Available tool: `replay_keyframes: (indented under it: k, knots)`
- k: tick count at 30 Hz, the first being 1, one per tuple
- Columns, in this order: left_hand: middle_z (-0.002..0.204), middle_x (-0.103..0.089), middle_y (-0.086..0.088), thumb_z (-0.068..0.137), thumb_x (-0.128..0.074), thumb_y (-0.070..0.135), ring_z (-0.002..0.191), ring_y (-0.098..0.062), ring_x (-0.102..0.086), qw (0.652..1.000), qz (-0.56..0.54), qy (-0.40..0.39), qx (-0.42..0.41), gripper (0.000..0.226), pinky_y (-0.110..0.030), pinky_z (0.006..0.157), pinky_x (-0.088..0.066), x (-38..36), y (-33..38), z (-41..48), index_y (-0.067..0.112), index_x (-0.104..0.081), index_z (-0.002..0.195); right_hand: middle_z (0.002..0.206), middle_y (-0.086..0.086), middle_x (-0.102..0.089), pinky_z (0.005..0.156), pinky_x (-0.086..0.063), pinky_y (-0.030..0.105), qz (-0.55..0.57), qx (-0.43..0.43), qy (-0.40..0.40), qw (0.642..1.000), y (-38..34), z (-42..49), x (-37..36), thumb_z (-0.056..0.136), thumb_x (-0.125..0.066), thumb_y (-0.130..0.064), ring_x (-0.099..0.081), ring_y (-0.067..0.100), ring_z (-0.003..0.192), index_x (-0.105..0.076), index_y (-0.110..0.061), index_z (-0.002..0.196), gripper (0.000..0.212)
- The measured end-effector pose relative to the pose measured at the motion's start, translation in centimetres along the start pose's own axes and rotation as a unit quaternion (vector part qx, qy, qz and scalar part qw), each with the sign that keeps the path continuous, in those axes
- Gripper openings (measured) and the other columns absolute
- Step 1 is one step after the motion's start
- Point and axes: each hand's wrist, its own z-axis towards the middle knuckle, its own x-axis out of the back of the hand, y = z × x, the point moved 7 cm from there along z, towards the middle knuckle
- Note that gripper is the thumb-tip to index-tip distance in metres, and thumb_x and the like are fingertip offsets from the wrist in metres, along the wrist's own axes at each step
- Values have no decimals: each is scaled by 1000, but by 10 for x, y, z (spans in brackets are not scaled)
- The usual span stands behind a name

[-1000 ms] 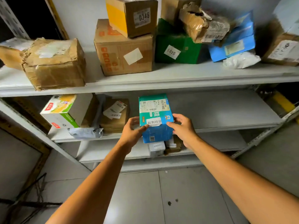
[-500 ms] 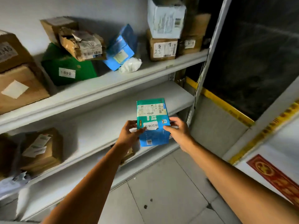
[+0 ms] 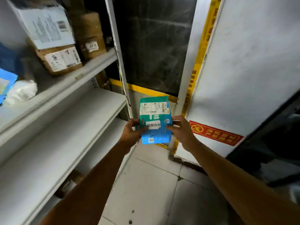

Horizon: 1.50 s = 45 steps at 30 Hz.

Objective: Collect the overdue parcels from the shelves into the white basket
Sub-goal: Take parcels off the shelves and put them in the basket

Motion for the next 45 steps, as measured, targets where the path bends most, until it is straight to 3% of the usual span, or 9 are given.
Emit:
replay_keyframes:
  k: [5, 8, 16, 23, 28, 31, 35, 41, 45]
  knots:
    - [120, -62, -1, 84, -78, 14, 112, -23, -64, 991, 50, -121, -32, 34, -33, 75, -60, -59, -3, 21, 24, -56, 108, 110, 5, -66, 64, -57, 27, 37, -22, 121, 992, 17, -33, 56, 84, -69, 0, -69, 18, 94, -51, -12, 109, 33]
    - [125, -60, -4, 86, -75, 8, 111, -21, -61, 980, 62, -185, -36, 35, -23, 67, -56, -104, -3, 16, 19, -55, 112, 111, 0, -67, 70, -57, 29, 29, -41, 205, 977, 29, -60, 90, 83, -72, -4, -67, 16, 98, -53, -15, 111, 36]
    - [127, -59, 0, 87, -73, 7, 111, -18, -60, 924, 91, -371, 3, 41, -27, 71, -52, -255, -24, -39, 15, -52, 122, 110, 1, -68, 67, -58, 29, 92, -94, 397, 908, 71, -162, 197, 85, -74, -9, -69, 15, 93, -54, -16, 107, 31]
    - [127, -61, 2, 86, -76, 14, 114, -17, -60, 867, 162, -472, -19, 44, -42, 95, -54, -388, -41, -90, 17, -53, 123, 104, -1, -67, 83, -59, 43, 141, -76, 506, 848, 90, -237, 291, 82, -71, 4, -67, 21, 101, -55, -16, 115, 42]
    - [114, -62, 4, 85, -77, 15, 103, -14, -63, 825, 188, -532, -34, 37, -44, 92, -57, -472, -44, -129, 22, -54, 114, 117, 6, -64, 69, -61, 32, 200, -71, 557, 803, 100, -278, 349, 82, -70, 6, -67, 20, 99, -53, -14, 121, 47]
    - [118, -62, 4, 81, -81, 23, 107, -16, -64, 804, 193, -561, -40, 43, -46, 90, -58, -520, -44, -143, 27, -55, 115, 116, 6, -65, 82, -60, 45, 190, -78, 579, 789, 104, -295, 388, 81, -72, 2, -67, 21, 102, -54, -21, 117, 46]
    - [117, -61, 6, 85, -77, 20, 105, -13, -64, 769, 205, -604, -36, 38, -39, 86, -59, -580, -49, -167, 29, -53, 114, 117, 4, -65, 81, -59, 51, 206, -80, 615, 757, 113, -314, 426, 81, -72, -1, -68, 23, 103, -54, -26, 109, 41]
    - [115, -66, 2, 86, -75, 14, 98, -14, -69, 716, 226, -660, -23, 33, -33, 72, -58, -685, -66, -181, 32, -55, 105, 106, -1, -63, 54, -53, 18, 213, -78, 673, 704, 123, -323, 487, 85, -68, 2, -66, 9, 85, -50, -17, 118, 42]
    - [117, -66, -1, 79, -80, 16, 100, -16, -69, 684, 232, -691, -23, 36, -40, 79, -60, -751, -76, -176, 36, -57, 99, 107, 2, -65, 57, -54, 21, 210, -89, 715, 661, 133, -311, 528, 84, -68, 3, -66, 7, 83, -52, -15, 120, 44]
